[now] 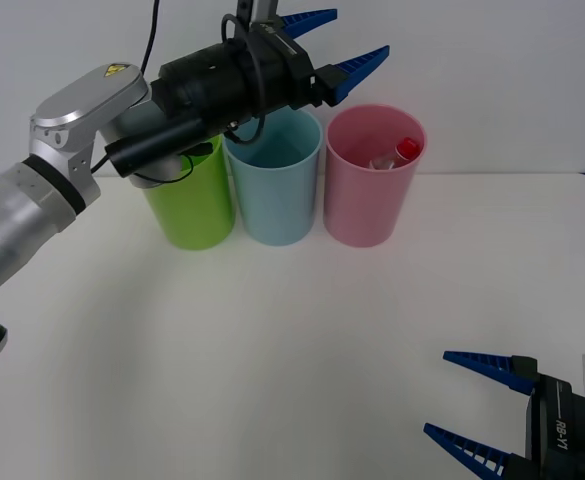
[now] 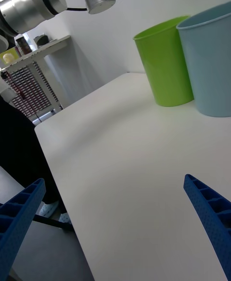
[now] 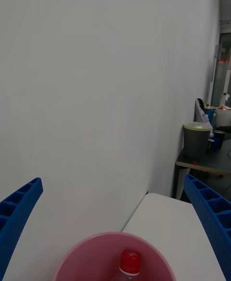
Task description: Put cans in the blue bin and PET bottles in the pink bin and trash in the green bin.
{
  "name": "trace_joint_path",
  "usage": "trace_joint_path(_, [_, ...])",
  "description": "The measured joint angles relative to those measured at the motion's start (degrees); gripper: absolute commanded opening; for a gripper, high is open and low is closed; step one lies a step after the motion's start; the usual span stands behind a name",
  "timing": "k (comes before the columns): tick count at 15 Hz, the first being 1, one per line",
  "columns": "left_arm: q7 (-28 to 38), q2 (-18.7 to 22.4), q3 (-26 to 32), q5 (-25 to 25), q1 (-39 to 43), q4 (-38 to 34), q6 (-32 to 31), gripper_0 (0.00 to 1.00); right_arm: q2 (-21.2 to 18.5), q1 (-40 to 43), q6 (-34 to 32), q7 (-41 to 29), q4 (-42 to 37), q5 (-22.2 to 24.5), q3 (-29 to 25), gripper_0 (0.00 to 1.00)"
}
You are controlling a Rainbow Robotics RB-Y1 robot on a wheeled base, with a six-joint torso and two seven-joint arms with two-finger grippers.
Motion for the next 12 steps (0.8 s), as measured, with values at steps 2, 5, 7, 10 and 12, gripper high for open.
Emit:
trace_joint_path(2, [-0.2, 5.0, 0.0, 2.4, 3.4, -6.1, 0.0, 1.00, 0.0, 0.0, 0.0, 0.0, 0.0, 0.0, 0.0, 1.00])
trace_joint_path(5, [-1.1, 12.2, 0.0, 5.9, 7.9, -12.2, -0.6, 1.00, 0.0, 0.0, 0.0, 0.0, 0.0, 0.0, 0.0, 1.00])
trace_joint_path(7, [-2.1, 15.5, 1.0, 7.6, 11.0, -13.6, -3.1, 1.00, 0.0, 0.0, 0.0, 0.0, 0.0, 0.0, 0.0, 1.00])
trace_joint_path(10, [-2.9, 18.4, 5.2, 7.8, 16.9, -13.7, -10.2, 1.00, 0.0, 0.0, 0.0, 0.0, 0.0, 0.0, 0.0, 1.00])
trace_joint_path(12, [-3.2, 20.3, 8.1, 7.8, 21.2, -13.7, -15.4, 1.00, 0.0, 0.0, 0.0, 0.0, 0.0, 0.0, 0.0, 1.00])
